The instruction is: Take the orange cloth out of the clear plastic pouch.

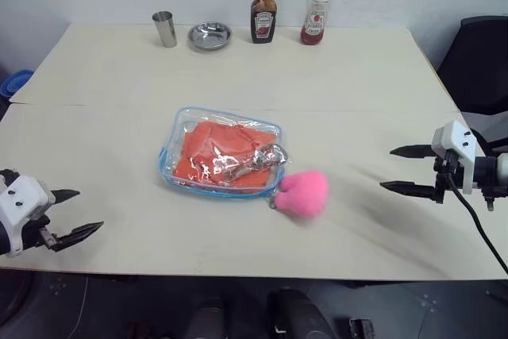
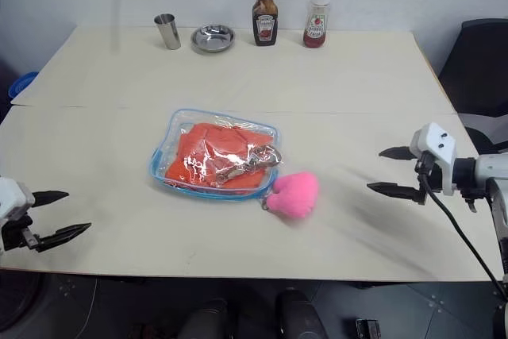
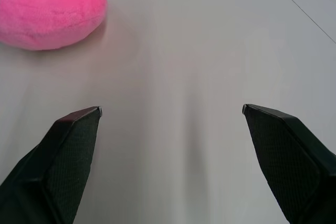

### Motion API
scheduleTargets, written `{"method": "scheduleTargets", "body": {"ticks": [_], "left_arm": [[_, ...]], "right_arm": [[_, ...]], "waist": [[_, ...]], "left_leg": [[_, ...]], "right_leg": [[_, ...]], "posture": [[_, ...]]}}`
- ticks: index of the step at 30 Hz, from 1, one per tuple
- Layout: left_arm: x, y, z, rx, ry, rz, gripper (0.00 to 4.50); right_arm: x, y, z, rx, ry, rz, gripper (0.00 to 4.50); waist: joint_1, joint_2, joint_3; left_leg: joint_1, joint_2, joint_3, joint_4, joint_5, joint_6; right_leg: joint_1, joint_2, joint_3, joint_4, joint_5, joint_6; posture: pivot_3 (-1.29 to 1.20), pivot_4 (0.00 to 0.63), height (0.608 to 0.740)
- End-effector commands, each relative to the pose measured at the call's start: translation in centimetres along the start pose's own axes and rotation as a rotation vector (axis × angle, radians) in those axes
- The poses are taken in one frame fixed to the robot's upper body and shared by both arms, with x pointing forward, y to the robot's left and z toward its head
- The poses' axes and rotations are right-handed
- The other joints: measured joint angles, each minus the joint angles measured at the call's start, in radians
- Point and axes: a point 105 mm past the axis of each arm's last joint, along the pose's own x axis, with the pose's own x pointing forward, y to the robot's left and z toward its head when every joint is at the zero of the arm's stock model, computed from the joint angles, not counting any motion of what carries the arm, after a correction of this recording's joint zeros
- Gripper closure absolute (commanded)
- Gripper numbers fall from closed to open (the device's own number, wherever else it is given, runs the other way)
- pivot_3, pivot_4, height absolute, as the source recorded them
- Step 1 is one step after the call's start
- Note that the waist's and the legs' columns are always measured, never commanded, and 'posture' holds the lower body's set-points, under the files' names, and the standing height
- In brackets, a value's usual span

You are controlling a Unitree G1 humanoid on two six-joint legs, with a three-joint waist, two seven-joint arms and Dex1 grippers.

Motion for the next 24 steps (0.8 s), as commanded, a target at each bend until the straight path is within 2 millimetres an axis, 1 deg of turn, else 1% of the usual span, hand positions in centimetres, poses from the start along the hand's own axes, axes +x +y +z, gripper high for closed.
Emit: {"method": "scheduleTargets", "body": {"ticks": [1,11,17,24], "left_arm": [[-0.1,0.0,0.3,0.025,-0.002,-0.001,0.01],[0.4,0.4,0.8,0.016,-0.023,0.018,0.01],[0.8,0.2,1.1,-0.01,-0.038,0.004,0.01],[1.3,-0.5,1.5,-0.04,-0.067,-0.027,0.01]], "right_arm": [[-0.7,-0.3,1.3,-0.035,-0.039,-0.032,0.0],[-0.7,-0.4,1.7,-0.036,-0.064,-0.083,0.0],[-0.6,-0.3,1.8,-0.028,-0.074,-0.089,0.0],[-0.7,0.1,1.8,0.023,-0.081,-0.079,0.0]], "waist": [[-0.001,0.0,0.0],[-0.005,0.0,0.0],[-0.011,0.001,0.0],[-0.013,0.001,0.0]], "left_leg": [[0.0,0.0,0.0,0.0,0.0,0.0],[0.0,0.0,0.0,0.0,0.0,0.0],[0.0,0.0,0.0,0.0,0.0,0.0],[0.0,0.0,-0.001,0.0,0.0,0.0]], "right_leg": [[0.0,0.0,0.0,0.0,0.0,0.0],[0.0,0.0,0.0,0.0,0.0,0.0],[0.0,0.0,0.0,0.001,0.0,0.0],[0.0,0.0,0.0,0.001,0.0,0.0]], "posture": [[0.0,0.15,0.74],[0.0,0.15,0.74],[0.0,0.15,0.74],[0.0,0.15,0.74]]}}
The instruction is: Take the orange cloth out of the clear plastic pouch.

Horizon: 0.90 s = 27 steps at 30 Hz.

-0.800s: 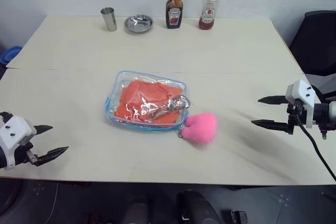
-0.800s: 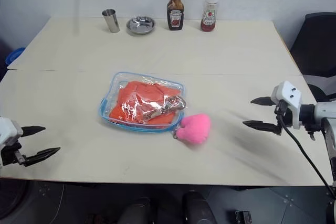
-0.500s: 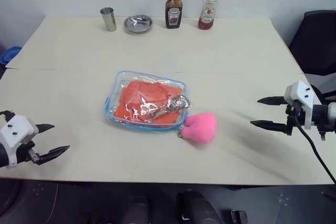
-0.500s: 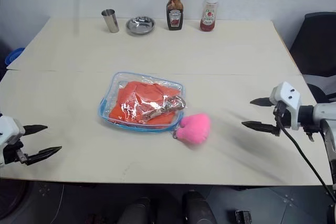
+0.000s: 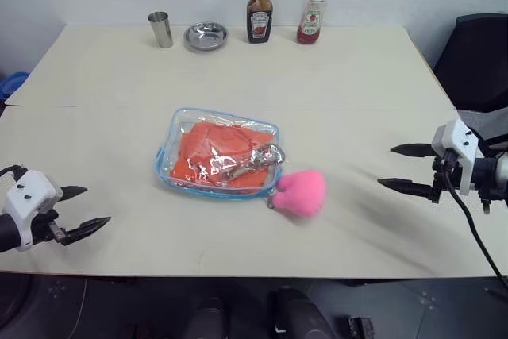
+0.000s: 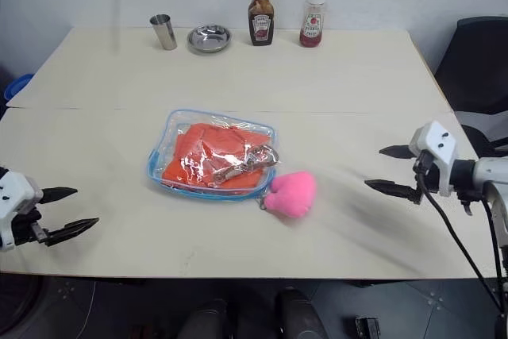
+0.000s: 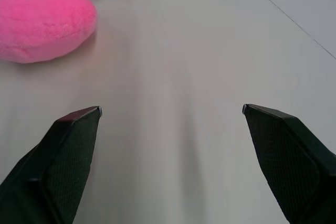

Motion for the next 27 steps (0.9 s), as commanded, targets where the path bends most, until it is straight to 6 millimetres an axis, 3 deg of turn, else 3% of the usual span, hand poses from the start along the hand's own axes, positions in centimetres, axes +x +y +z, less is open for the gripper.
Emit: {"method": "scheduleTargets", "body": {"ticks": [1,6,9,13,16,19,21,27], "left_arm": [[0.3,-0.2,1.5,0.013,-0.061,-0.004,0.01],[1.5,-0.2,4.1,0.034,-0.146,-0.017,0.01],[3.0,-2.0,7.6,0.045,-0.244,-0.133,0.01],[6.1,-5.3,12.8,0.105,-0.355,-0.343,0.01],[8.5,-7.3,15.5,0.157,-0.396,-0.465,0.01],[10.9,-8.6,17.2,0.212,-0.401,-0.54,0.01],[13.9,-9.0,18.1,0.235,-0.376,-0.551,0.01],[19.1,-10.0,19.0,0.3,-0.319,-0.551,0.01]], "right_arm": [[-0.9,-0.2,1.4,-0.012,-0.049,-0.022,0.0],[-0.8,-0.4,1.7,-0.024,-0.068,-0.052,0.0],[-0.6,0.2,1.9,-0.035,-0.078,-0.048,0.0],[0.0,3.1,3.2,-0.027,-0.124,0.031,0.0],[0.3,5.5,4.1,-0.011,-0.156,0.091,0.0],[0.5,7.4,4.7,-0.01,-0.177,0.122,0.0],[0.6,8.7,5.2,-0.009,-0.198,0.121,0.0],[0.7,10.6,6.5,-0.006,-0.231,0.099,0.0]], "waist": [[0.0,0.0,0.0],[0.002,0.0,0.0],[0.007,0.0,0.0],[0.025,0.0,0.0],[0.028,0.0,0.0],[0.03,0.0,0.0],[0.029,0.0,0.0],[0.025,-0.001,0.0]], "left_leg": [[0.0,0.0,0.0,0.0,0.0,0.0],[0.0,0.0,0.0,0.001,0.0,0.0],[-0.001,0.0,0.0,0.002,0.0,0.0],[-0.001,0.0,-0.001,0.003,0.001,-0.001],[-0.002,-0.001,-0.001,0.005,0.003,-0.005],[-0.003,-0.001,-0.003,0.008,0.003,-0.005],[-0.003,-0.001,-0.003,0.01,0.003,-0.005],[-0.002,-0.001,-0.004,0.015,0.002,-0.004]], "right_leg": [[0.0,0.0,0.0,0.0,0.0,0.0],[0.0,0.0,0.0,0.0,0.0,0.0],[0.0,0.0,0.0,0.0,0.0,0.0],[0.001,0.0,-0.001,0.001,0.0,0.0],[0.001,0.001,-0.001,0.005,0.0,0.0],[0.002,0.001,-0.002,0.006,0.0,0.0],[0.003,0.002,-0.002,0.006,0.0,0.0],[0.005,0.002,-0.002,0.005,0.0,0.001]], "posture": [[0.0,0.15,0.74],[0.0,0.15,0.74],[0.0,0.15,0.74],[0.0,0.15,0.74],[0.0,0.15,0.74],[0.0,0.15,0.74],[0.0,0.15,0.74],[0.0,0.15,0.74]]}}
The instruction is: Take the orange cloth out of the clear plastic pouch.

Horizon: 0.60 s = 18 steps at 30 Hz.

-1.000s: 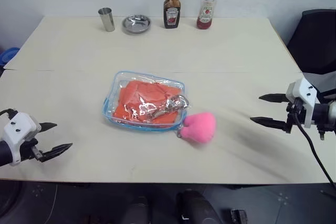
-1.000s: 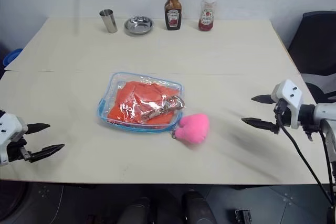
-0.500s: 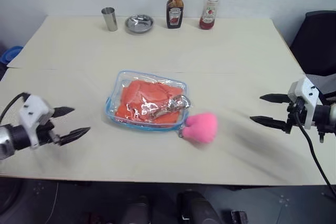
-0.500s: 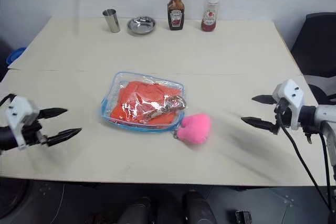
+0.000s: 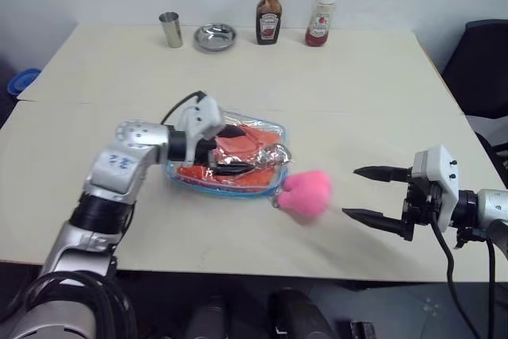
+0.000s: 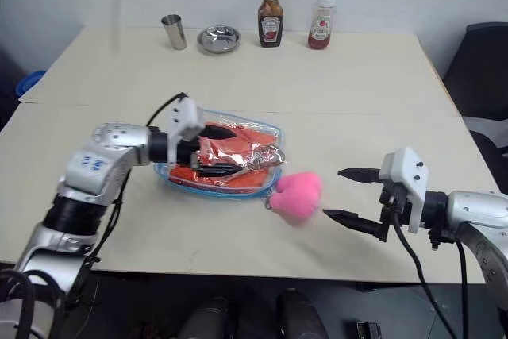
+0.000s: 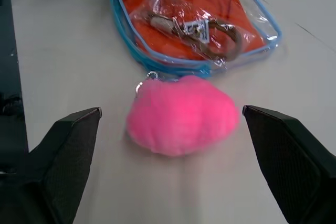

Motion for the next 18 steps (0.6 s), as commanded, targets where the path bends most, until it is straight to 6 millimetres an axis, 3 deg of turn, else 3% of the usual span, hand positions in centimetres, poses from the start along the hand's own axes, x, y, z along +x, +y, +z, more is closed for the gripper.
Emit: {"method": "scheduleTargets", "body": {"ticks": [1,2,5,13,18], "left_arm": [[1.6,1.2,0.1,0.049,0.033,0.025,0.01],[2.0,1.3,0.1,0.047,0.037,0.028,0.01],[2.7,1.7,-0.7,0.096,0.086,0.038,0.57],[2.2,1.1,-0.9,0.095,0.08,0.011,2.97],[0.6,1.1,0.9,-0.027,-0.027,0.07,4.42]], "right_arm": [[-0.1,0.8,1.6,-0.035,-0.049,-0.03,0.0],[-0.1,0.9,1.7,-0.035,-0.052,-0.038,0.0],[-0.2,1.1,1.5,-0.027,-0.048,-0.058,0.0],[0.1,0.8,1.4,-0.025,-0.049,-0.061,0.0],[1.0,0.5,1.4,-0.04,-0.052,-0.009,0.0]], "waist": [[0.002,0.0,0.0],[0.003,-0.001,0.0],[0.004,-0.001,0.0],[0.004,-0.001,0.0],[0.002,-0.001,0.0]], "left_leg": [[0.0,0.0,0.0,0.0,0.0,0.0],[0.0,0.0,-0.001,0.0,0.0,0.0],[-0.001,0.0,-0.001,0.001,0.0,0.0],[-0.001,0.0,-0.001,0.001,0.0,0.0],[-0.001,0.0,-0.001,0.001,0.0,0.0]], "right_leg": [[0.0,0.0,0.0,0.0,0.0,0.0],[0.0,0.0,0.0,0.0,0.0,0.0],[0.0,0.0,0.0,0.0,0.0,0.0],[0.0,0.0,0.0,0.0,0.0,0.0],[0.0,0.0,-0.001,0.0,0.0,0.0]], "posture": [[0.0,0.15,0.74],[0.0,0.15,0.74],[0.0,0.15,0.74],[0.0,0.15,0.74],[0.0,0.15,0.74]]}}
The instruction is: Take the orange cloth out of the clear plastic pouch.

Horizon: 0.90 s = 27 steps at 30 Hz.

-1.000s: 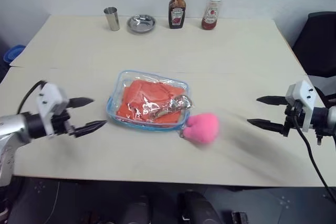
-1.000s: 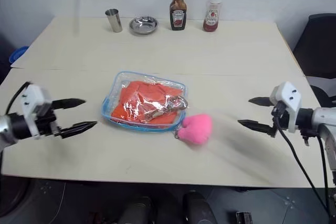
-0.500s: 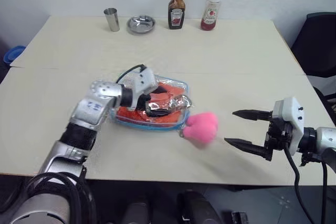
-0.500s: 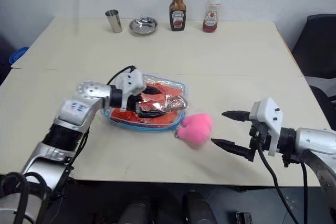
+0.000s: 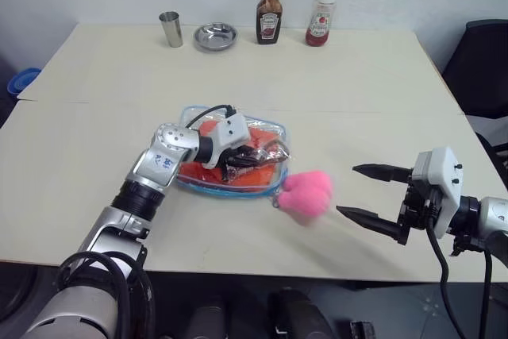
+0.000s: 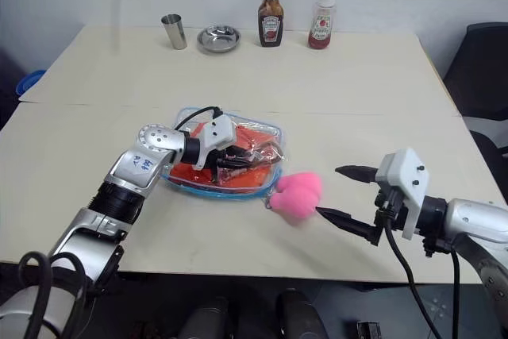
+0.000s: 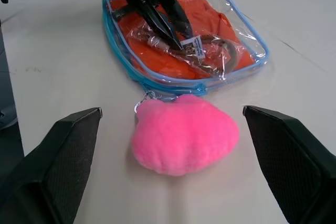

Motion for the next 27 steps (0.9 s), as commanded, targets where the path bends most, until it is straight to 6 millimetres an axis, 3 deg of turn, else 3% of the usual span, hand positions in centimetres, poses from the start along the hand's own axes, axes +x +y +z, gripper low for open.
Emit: {"method": "scheduleTargets", "body": {"ticks": [1,6,8,11,16,20,27], "left_arm": [[-2.6,0.7,2.8,-0.084,-0.131,0.083,4.42],[-8.8,2.4,2.2,-0.262,-0.209,0.328,4.42],[-12.4,2.8,0.7,-0.333,-0.202,0.472,4.42],[-18.5,1.9,-3.2,-0.42,-0.115,0.711,4.42],[-25.6,-0.2,-7.5,-0.545,-0.045,1.019,4.42],[-27.6,-1.4,-10.3,-0.597,-0.007,1.148,4.42],[-27.5,-2.7,-12.0,-0.611,0.009,1.178,2.32]], "right_arm": [[0.7,-0.1,0.7,-0.043,-0.021,0.045,0.0],[2.3,-0.5,1.5,-0.071,-0.048,0.133,0.0],[3.0,-0.4,1.9,-0.079,-0.061,0.176,0.0],[4.1,0.1,2.6,-0.089,-0.089,0.254,0.0],[5.5,0.7,2.9,-0.085,-0.112,0.349,0.0],[6.5,0.9,2.7,-0.089,-0.114,0.403,0.0],[7.0,0.3,2.7,-0.095,-0.117,0.418,0.0]], "waist": [[0.001,0.0,0.0],[-0.007,0.0,0.0],[-0.01,0.0,0.0],[-0.014,0.0,0.0],[0.006,-0.001,0.0],[0.025,-0.001,0.0],[0.022,-0.002,0.0]], "left_leg": [[0.0,0.0,0.0,0.0,0.0,0.0],[0.001,0.0,-0.001,0.0,0.0,0.0],[0.001,0.0,-0.003,-0.001,0.0,0.0],[0.001,0.001,-0.004,-0.001,0.0,0.0],[0.001,0.0,-0.006,-0.001,-0.001,0.0],[0.001,-0.001,-0.008,0.0,-0.004,0.005],[0.0,-0.002,-0.009,-0.001,-0.004,0.005]], "right_leg": [[0.0,0.0,0.0,0.0,0.0,0.0],[0.0,0.0,0.001,0.0,0.0,0.0],[0.0,0.0,0.0,0.0,0.0,0.0],[0.0,0.0,-0.001,0.0,0.0,0.0],[0.001,-0.001,-0.002,-0.002,0.0,0.0],[0.003,-0.003,-0.004,-0.006,0.0,0.0],[0.004,-0.004,-0.006,-0.008,0.0,0.0]], "posture": [[0.0,0.15,0.74],[0.0,0.15,0.74],[0.0,0.15,0.74],[0.0,0.15,0.74],[0.0,0.15,0.74],[0.0,0.15,0.74],[0.0,0.15,0.74]]}}
